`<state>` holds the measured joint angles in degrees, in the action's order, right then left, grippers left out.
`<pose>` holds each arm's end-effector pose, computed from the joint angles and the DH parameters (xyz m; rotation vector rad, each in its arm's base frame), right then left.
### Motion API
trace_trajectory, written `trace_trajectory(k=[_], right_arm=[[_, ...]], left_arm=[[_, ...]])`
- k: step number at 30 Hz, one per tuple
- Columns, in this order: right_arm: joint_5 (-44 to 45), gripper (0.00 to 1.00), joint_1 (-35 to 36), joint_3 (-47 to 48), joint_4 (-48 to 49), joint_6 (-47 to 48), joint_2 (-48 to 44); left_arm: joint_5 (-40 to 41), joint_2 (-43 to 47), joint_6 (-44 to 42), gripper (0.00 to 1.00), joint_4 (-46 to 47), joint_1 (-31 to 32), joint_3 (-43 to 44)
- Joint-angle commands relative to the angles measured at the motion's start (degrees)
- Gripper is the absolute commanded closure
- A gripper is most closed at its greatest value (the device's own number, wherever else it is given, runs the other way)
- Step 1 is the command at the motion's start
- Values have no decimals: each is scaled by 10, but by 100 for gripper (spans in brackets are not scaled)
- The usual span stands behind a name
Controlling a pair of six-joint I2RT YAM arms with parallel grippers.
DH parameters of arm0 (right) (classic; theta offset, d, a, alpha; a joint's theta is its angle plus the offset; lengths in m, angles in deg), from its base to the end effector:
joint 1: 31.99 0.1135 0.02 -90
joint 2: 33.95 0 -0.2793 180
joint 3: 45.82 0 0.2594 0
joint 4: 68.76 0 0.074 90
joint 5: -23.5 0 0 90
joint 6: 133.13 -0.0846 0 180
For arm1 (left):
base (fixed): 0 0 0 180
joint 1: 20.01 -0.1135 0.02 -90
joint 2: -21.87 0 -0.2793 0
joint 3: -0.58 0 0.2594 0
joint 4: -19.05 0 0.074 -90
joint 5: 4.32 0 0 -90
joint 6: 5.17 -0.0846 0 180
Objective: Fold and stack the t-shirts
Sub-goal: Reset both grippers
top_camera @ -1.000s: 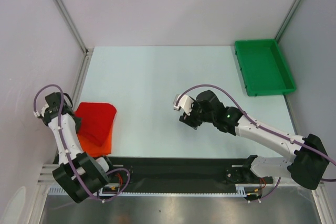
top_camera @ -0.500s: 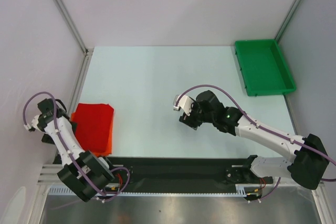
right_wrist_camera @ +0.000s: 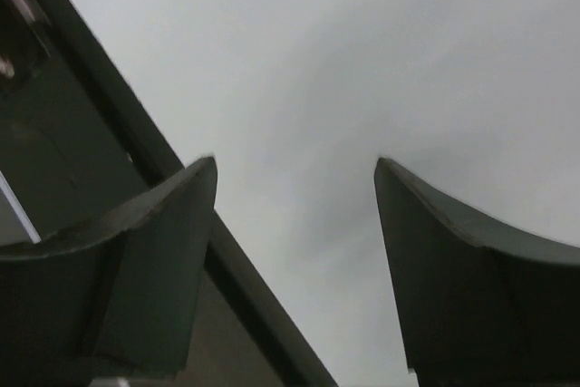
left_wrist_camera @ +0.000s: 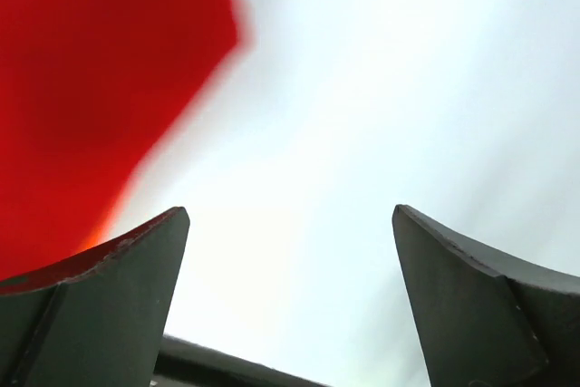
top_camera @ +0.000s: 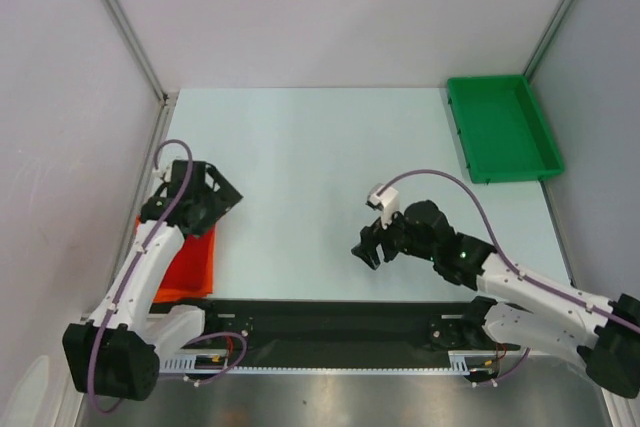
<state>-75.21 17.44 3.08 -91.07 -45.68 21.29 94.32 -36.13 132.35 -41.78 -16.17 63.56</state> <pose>0.1573 0.2035 0.2387 -0.9404 1.9259 0.7031 0.2193 -0.0020 0.2424 -0.9982 2.3325 -0.1649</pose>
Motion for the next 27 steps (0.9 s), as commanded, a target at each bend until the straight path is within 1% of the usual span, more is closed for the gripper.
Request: trace_trajectory(k=[1, 2, 3, 4, 5, 6, 7, 8, 9, 10, 11, 12, 13, 14, 15, 16, 17, 18, 19, 21, 23, 24, 25, 26, 27], right_arm=[[76, 24, 2, -70, 78, -182, -69], [86, 21, 1, -86, 84, -239, -100], [113, 16, 2, -102, 83, -268, -121], [141, 13, 1, -138, 83, -293, -138], [153, 13, 1, -156, 102, -325, -157], [162, 11, 0, -179, 107, -379, -200], [174, 10, 0, -200, 111, -415, -222], [193, 9, 1, -244, 121, -439, -250], [202, 7, 0, -265, 123, -489, -307], [212, 2, 1, -284, 124, -510, -343], [228, 0, 1, -327, 124, -530, -377], [236, 0, 1, -345, 119, -577, -451], [250, 0, 4, -363, 112, -596, -489], [255, 0, 6, -381, 92, -616, -521], [257, 1, 8, -402, 100, -632, -533], [260, 0, 12, -404, 110, -665, -494], [264, 0, 14, -401, 116, -680, -469], [264, 0, 14, -400, 123, -691, -453], [259, 0, 14, -402, 143, -701, -433], [260, 0, 15, -403, 140, -720, -428], [264, 0, 18, -404, 117, -743, -441], [264, 2, 22, -402, 109, -741, -449], [263, 5, 27, -403, 121, -724, -457], [260, 7, 38, -404, 135, -685, -473], [254, 4, 43, -405, 155, -665, -484]], left_arm=[[-119, 15, -2, 0, 152, 68, -61], [-182, 19, 4, 0, 189, 80, -84], [-222, 23, 12, 0, 266, 99, -107], [-255, 27, 25, 0, 306, 106, -162], [-287, 30, 58, 0, 351, 111, -193], [-352, 32, 76, 0, 455, 123, -226], [-373, 39, 96, 0, 510, 130, -290], [-394, 45, 129, 0, 559, 136, -320], [-421, 51, 143, 0, 656, 144, -348], [-436, 60, 158, 0, 707, 147, -403], [-445, 76, 190, 0, 754, 147, -428], [-462, 86, 206, 0, 856, 147, -454], [-468, 95, 222, 0, 907, 147, -501], [-470, 99, 257, 0, 961, 148, -531], [-471, 95, 275, 0, 1076, 147, -555], [-466, 90, 290, 0, 1121, 147, -596], [-464, 76, 318, 0, 1160, 146, -613], [-472, 72, 319, 0, 1208, 142, -618], [-490, 68, 320, 0, 1233, 142, -618], [-499, 63, 330, 0, 1286, 142, -618], [-506, 68, 344, 0, 1313, 142, -620], [-508, 82, 347, 0, 1317, 142, -618], [-509, 89, 351, 0, 1319, 142, -619], [-510, 101, 359, 0, 1322, 142, -620], [-508, 111, 366, 0, 1326, 142, -620]])
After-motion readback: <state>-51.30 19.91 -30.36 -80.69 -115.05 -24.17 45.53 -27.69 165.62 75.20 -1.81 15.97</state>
